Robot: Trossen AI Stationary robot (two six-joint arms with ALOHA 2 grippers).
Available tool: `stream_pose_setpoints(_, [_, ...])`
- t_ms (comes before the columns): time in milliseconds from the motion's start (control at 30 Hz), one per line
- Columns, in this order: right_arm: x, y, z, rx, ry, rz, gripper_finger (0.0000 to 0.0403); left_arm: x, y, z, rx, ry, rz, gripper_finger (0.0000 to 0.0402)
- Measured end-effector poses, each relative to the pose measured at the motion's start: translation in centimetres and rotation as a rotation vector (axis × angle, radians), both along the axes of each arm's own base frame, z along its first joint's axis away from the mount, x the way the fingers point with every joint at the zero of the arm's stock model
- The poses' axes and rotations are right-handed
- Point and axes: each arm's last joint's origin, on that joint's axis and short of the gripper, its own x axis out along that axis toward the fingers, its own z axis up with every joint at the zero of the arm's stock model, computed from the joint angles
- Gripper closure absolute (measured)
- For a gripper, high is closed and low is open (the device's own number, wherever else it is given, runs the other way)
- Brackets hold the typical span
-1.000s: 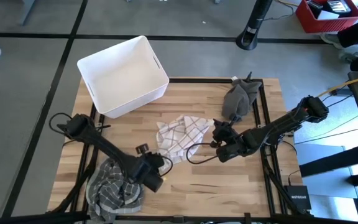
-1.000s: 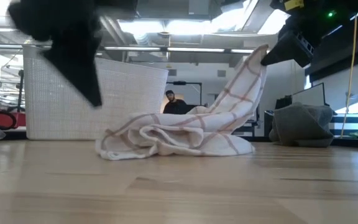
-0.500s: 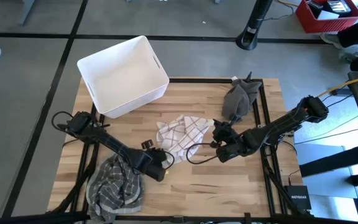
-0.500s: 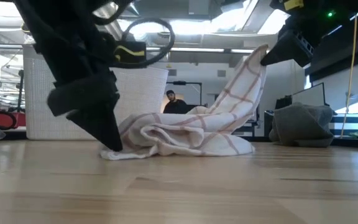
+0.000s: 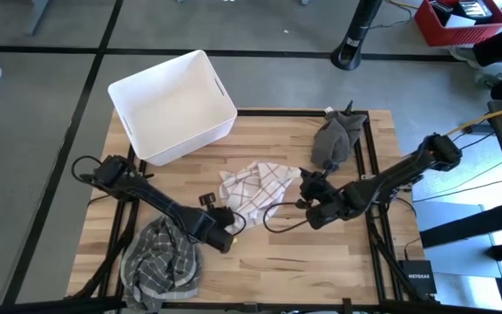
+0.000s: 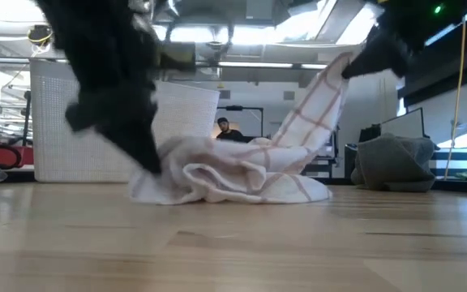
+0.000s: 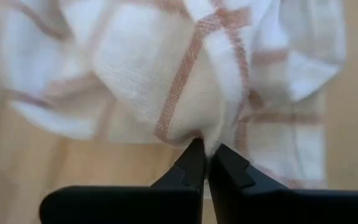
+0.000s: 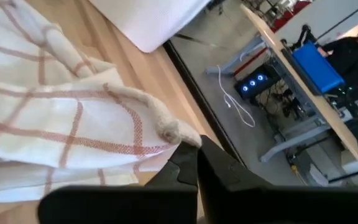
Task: Fold towel
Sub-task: Fold the brown-white towel
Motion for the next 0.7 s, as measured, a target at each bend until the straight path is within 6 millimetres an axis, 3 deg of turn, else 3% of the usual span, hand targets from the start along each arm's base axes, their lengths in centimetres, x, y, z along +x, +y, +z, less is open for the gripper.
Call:
stream_pose_setpoints(267, [-1.7,1.5,5.8,0.027,-0.079,0.085,0.0402,-1.2,-1.7,6.6,0.120,-0.004,-0.037,0.0400])
stream_pose_setpoints(467, [-3.3,1.2,10.7,0.021,-0.117,0.115,0.0402,-3.1,-2.5,10.7,0.178,-0.025,-0.085,0.0400])
stream_pose_setpoints(700, [-4.3,0.4,17.0,-0.046,-0.188,0.131,0.0402,-5.4,-0.7,17.9,0.272,-0.179,-0.082,0.0400])
